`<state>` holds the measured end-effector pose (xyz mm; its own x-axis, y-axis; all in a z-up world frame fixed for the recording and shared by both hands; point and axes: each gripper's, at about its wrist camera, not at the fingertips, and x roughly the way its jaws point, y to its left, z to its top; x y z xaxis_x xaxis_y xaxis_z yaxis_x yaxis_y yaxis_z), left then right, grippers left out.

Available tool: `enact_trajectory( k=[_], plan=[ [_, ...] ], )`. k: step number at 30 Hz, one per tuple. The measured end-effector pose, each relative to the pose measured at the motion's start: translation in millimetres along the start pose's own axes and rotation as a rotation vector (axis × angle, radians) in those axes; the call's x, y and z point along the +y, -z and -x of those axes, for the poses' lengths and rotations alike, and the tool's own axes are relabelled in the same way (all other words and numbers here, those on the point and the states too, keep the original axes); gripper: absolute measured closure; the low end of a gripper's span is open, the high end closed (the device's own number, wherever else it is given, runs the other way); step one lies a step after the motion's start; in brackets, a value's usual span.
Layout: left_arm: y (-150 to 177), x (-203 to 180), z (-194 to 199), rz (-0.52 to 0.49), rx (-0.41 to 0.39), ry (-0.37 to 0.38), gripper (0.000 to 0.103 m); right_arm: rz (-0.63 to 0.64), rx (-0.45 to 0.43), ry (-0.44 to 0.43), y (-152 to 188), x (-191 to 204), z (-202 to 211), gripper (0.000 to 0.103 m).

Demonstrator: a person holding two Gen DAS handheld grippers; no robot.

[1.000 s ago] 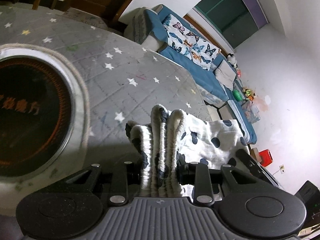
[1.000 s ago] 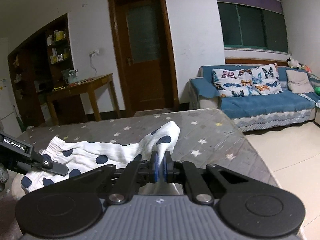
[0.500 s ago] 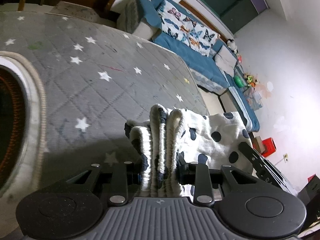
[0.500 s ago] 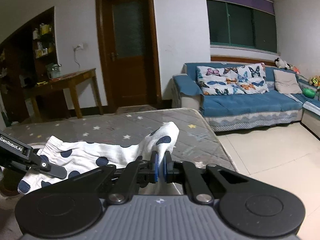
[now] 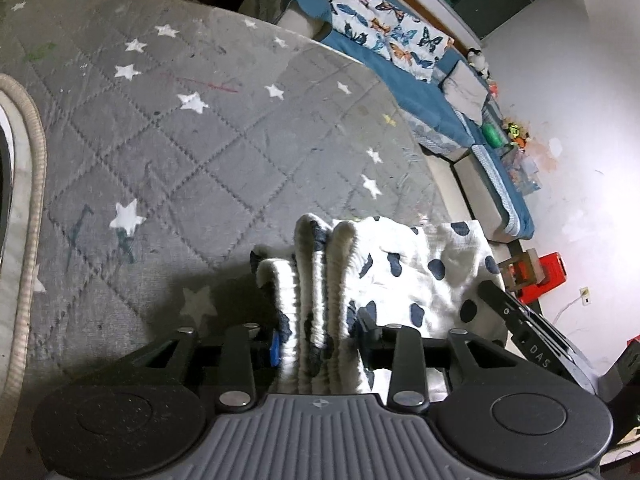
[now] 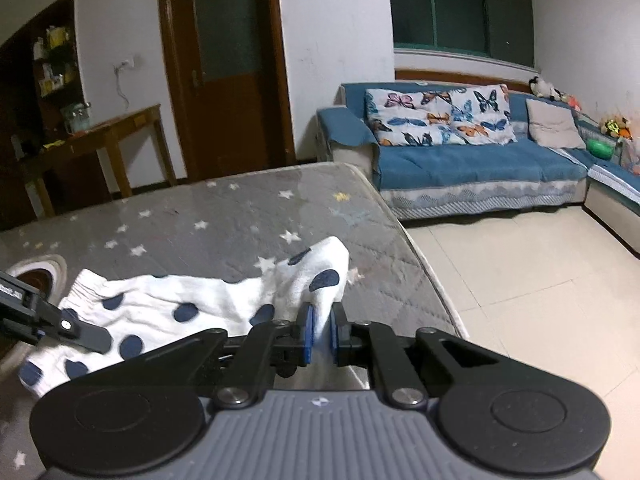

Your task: Fold clothes

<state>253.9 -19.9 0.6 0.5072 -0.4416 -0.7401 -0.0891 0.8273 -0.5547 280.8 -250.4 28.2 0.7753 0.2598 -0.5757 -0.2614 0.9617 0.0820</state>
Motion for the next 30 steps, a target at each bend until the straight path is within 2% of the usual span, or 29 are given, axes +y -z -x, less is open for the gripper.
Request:
enact_trajectory(
  k=[1, 4, 6, 8, 14, 16, 19, 30],
  plan=[
    [0, 1, -1, -0.002, 0.000, -0.002, 0.060, 0.002, 0.003, 0.009, 1, 0, -2, 0.087],
    [0, 2, -3, -0.009, 0.001, -0.009, 0.058, 0.007, -0.005, 0.019, 1, 2, -5, 0.087],
    [2, 2, -4, -0.017, 0.001, -0.019, 0.056, 0.010, -0.007, 0.011, 1, 5, -7, 0.081],
    [2, 4, -2, -0.015, -0.003, -0.025, 0.053, 0.013, -0.006, 0.000, 1, 6, -10, 0.069],
    [0, 0, 12, -0.052, -0.062, -0.062, 0.039, 0.021, 0.020, -0.046, 2, 10, -25, 0.052],
    [-2, -1, 13, -0.060, -0.075, -0.075, 0.038, 0.020, 0.031, -0.055, 0, 11, -30, 0.049],
    [-4, -2, 13, -0.064, -0.083, -0.086, 0.037, 0.020, 0.044, -0.071, -4, 13, -37, 0.038],
    [-2, 5, 5, -0.072, -0.072, -0.132, 0.036, 0.021, 0.094, -0.069, -7, 19, -66, 0.025]
  ],
)
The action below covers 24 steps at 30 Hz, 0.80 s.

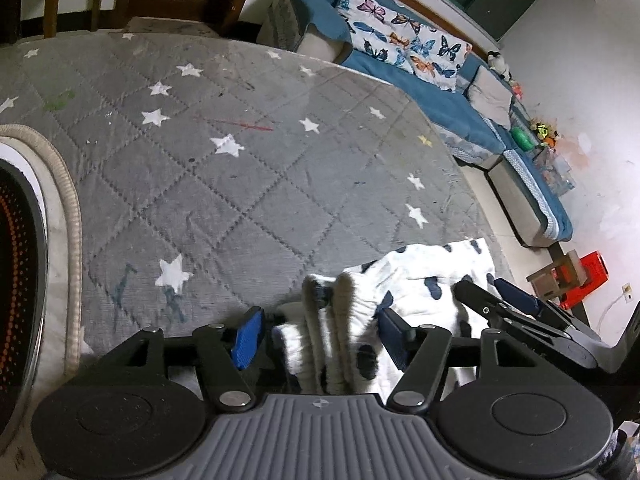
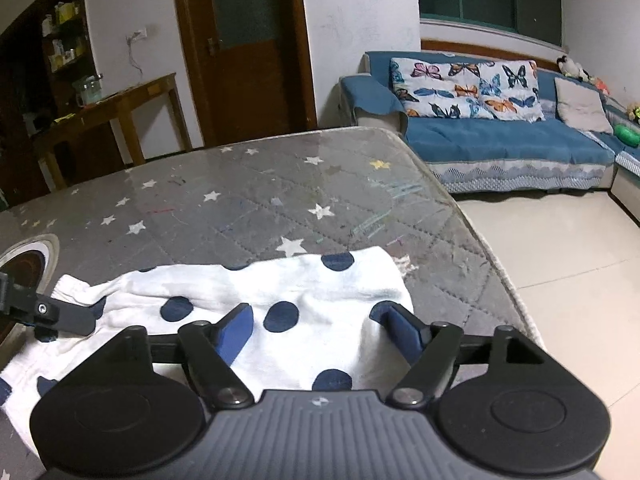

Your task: Fold clothes

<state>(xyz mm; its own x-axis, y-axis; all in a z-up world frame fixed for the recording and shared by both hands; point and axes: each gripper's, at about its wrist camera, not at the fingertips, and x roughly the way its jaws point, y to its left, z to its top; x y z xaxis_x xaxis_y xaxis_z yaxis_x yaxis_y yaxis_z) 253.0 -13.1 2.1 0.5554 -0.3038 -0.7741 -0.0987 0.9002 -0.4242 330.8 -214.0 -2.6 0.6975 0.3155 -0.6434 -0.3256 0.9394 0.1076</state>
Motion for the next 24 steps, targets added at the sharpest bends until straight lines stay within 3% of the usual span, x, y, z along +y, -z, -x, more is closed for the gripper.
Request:
enact_trajectory(
  k=[7, 14, 24],
  plan=[
    [1, -2, 0, -0.016, -0.007, -0.008, 0.034, -0.010, -0.046, -0.004, -3, 2, 15, 0.018],
    [4, -8, 5, -0.045, -0.025, -0.026, 0.033, 0.029, -0.074, -0.082, 6, 22, 41, 0.004],
    [7, -11, 4, -0.078, -0.036, -0.057, 0.032, 0.067, -0.059, -0.086, 43, 38, 61, 0.000]
  ],
)
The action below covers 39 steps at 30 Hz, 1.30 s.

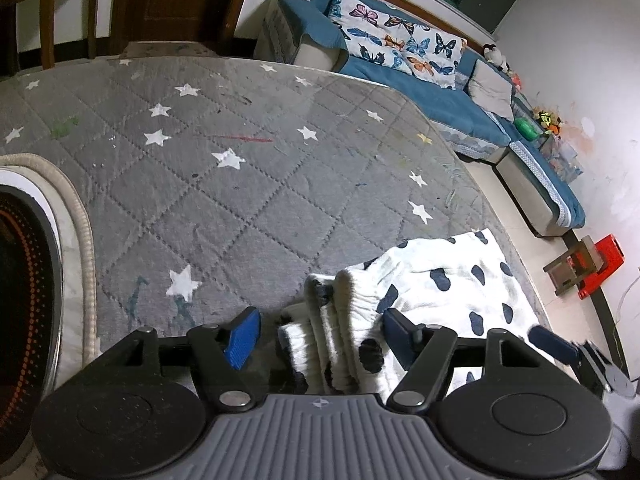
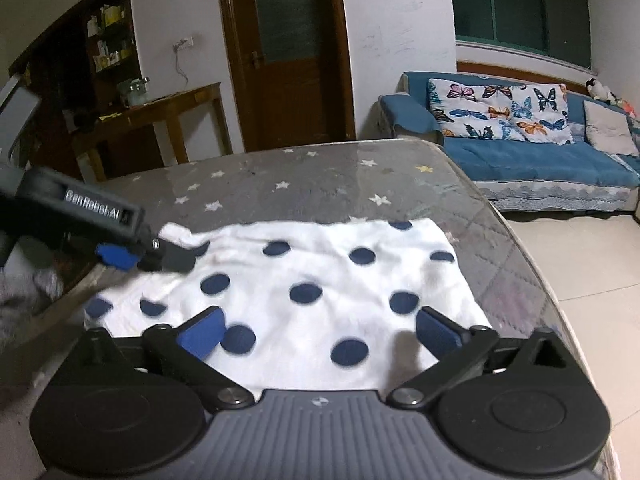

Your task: Fold clothes

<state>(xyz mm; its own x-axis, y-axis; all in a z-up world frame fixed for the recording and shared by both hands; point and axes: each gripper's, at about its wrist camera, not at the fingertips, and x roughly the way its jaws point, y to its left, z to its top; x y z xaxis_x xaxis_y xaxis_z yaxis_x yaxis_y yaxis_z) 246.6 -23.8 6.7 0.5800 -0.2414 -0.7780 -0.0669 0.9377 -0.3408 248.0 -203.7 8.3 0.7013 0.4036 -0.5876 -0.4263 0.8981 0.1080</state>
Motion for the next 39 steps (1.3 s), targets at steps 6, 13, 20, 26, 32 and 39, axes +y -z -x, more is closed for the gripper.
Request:
enact_trajectory(
  k=[6, 13, 20, 26, 32, 39],
  plan=[
    [-1, 3, -5, 0.000, 0.003, -0.007, 0.030, -0.016, 0.039, 0.020, 20, -5, 1, 0.000],
    [-3, 3, 4, -0.004, -0.019, 0.007, 0.029, 0.009, 0.010, 0.009, 11, -1, 9, 0.000],
    [-6, 5, 6, -0.006, -0.039, -0.006, 0.026, 0.013, -0.029, -0.024, -19, 4, -5, 0.000],
    [-7, 8, -1, -0.004, -0.030, -0.011, 0.026, 0.014, 0.008, -0.017, -45, 2, -41, 0.000],
    [-5, 12, -5, -0.003, -0.022, -0.011, 0.024, 0.007, 0.112, 0.001, -50, 3, -79, 0.000],
    [-5, 15, 0, -0.003, -0.030, -0.007, 0.024, -0.009, 0.087, -0.006, -43, 8, -68, 0.000]
  ],
)
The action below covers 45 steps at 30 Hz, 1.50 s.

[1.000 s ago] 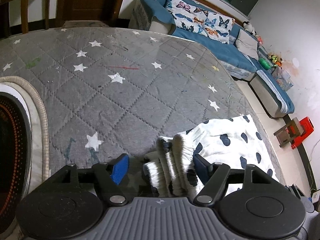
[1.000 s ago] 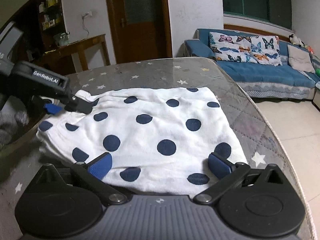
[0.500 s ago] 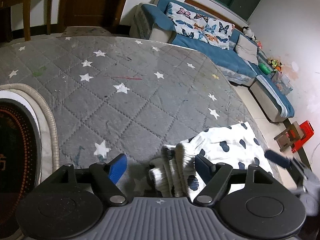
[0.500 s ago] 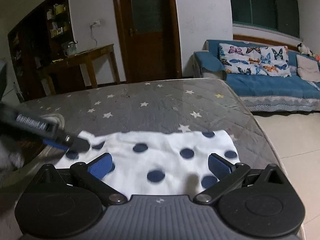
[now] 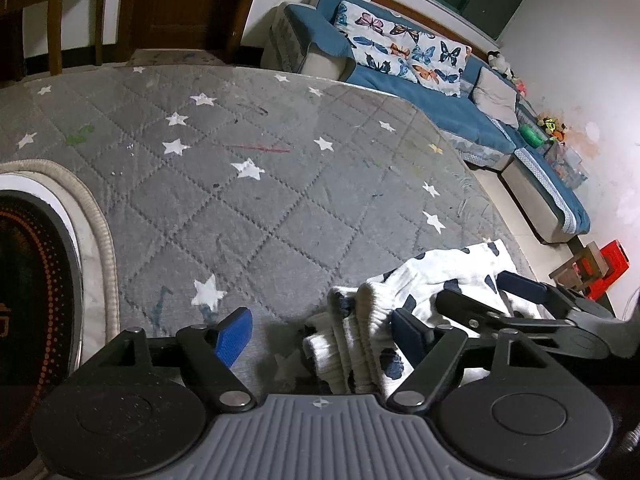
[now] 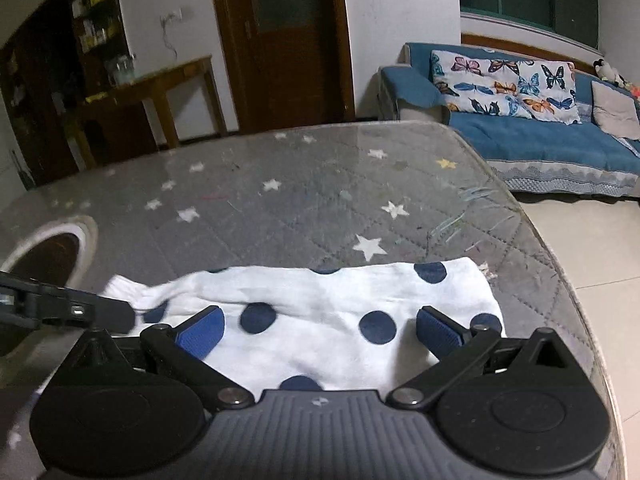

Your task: Fold clothes

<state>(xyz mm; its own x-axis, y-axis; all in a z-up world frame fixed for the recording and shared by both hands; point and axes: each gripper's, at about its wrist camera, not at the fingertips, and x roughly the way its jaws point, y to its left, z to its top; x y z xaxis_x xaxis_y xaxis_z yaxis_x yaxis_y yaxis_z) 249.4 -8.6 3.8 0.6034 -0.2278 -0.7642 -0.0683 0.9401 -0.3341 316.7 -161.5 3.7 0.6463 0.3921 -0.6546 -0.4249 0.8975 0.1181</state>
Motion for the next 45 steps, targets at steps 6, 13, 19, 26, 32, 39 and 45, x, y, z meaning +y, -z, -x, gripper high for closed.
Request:
enact_trajectory(
  k=[6, 13, 19, 26, 32, 39, 45],
  plan=[
    [4, -1, 2, -0.010, -0.007, -0.002, 0.023, 0.012, -0.041, -0.063, 21, 15, 31, 0.000],
    [9, -2, 1, -0.031, -0.012, -0.023, 0.021, 0.062, -0.035, -0.077, 49, 36, 40, 0.000],
    [17, -9, 15, -0.073, -0.039, -0.028, 0.015, 0.044, -0.093, -0.064, 54, 41, 61, 0.000],
    [37, -20, 35, -0.155, -0.079, -0.030, 0.006, 0.009, -0.109, -0.017, 68, 38, 78, 0.000],
    [57, -30, 52, -0.223, -0.113, -0.023, 0.000, -0.023, -0.121, 0.002, 82, 37, 93, 0.000],
    [77, -35, 68, -0.266, -0.147, -0.016, 0.000, -0.035, -0.128, 0.024, 97, 38, 105, 0.000],
    [89, -34, 77, -0.278, -0.177, -0.009, 0.000, -0.059, -0.125, 0.036, 107, 36, 110, 0.000]
  ],
)
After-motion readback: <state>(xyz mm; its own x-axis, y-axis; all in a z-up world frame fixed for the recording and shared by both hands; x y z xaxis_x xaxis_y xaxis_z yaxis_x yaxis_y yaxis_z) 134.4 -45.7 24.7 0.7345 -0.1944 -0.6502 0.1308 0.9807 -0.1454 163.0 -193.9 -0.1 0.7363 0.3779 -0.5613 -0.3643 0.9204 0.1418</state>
